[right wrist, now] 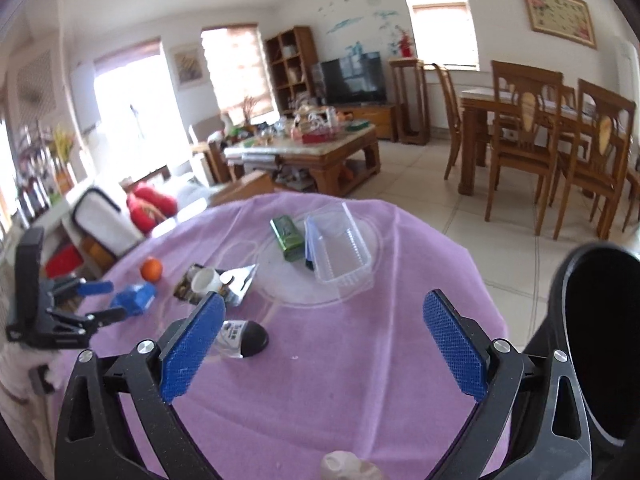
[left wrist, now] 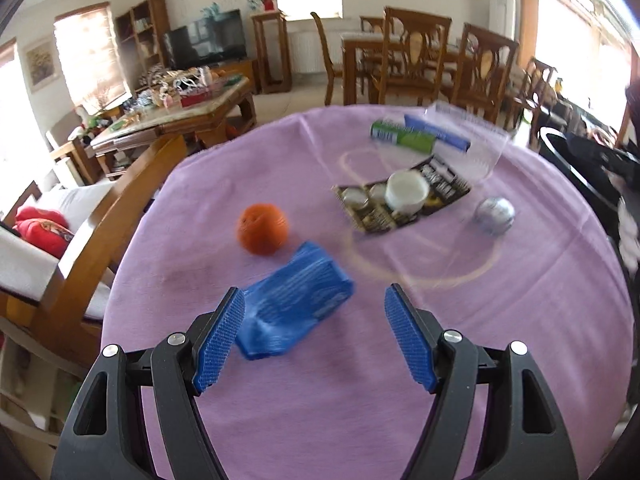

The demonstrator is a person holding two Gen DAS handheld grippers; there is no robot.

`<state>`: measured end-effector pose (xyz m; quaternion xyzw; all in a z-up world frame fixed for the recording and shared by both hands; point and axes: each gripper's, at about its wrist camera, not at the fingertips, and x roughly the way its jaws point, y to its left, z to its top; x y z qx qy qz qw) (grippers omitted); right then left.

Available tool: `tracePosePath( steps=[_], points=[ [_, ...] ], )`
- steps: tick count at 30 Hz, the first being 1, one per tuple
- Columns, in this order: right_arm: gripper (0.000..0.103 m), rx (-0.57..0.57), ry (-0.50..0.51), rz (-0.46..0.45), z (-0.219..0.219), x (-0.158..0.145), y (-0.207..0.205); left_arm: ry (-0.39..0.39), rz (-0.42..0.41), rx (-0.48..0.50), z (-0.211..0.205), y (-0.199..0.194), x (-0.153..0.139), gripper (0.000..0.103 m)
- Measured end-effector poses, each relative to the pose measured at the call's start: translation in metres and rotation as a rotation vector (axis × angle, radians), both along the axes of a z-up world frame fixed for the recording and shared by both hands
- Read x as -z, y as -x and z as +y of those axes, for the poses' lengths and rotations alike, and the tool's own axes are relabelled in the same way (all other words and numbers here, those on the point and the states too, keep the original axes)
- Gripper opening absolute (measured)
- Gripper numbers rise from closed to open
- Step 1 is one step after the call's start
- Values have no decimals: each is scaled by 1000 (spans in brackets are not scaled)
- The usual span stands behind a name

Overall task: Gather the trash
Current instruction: 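Grasp the blue wrapper with the left tool while the right grasps the clear plastic tray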

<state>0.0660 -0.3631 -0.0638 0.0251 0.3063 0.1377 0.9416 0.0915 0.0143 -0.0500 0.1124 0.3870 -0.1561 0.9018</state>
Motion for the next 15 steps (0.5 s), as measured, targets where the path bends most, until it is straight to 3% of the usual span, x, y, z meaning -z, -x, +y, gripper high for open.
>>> tracePosePath(
  steps=[4, 8, 11, 15],
  points=[
    [98, 17, 119, 20, 21, 10, -41, -49, 7, 47, 7, -7, 7, 72],
    [97, 69, 94, 76, 17, 22, -84, -86, 36, 79, 4, -10, 17, 71],
    [90, 103, 69, 120, 10, 30, -107, -110, 49, 102, 3, -10, 20, 71],
    [65, 123, 46, 206, 4, 44, -129, -108, 62, 97, 7, -10, 20, 68]
  ],
)
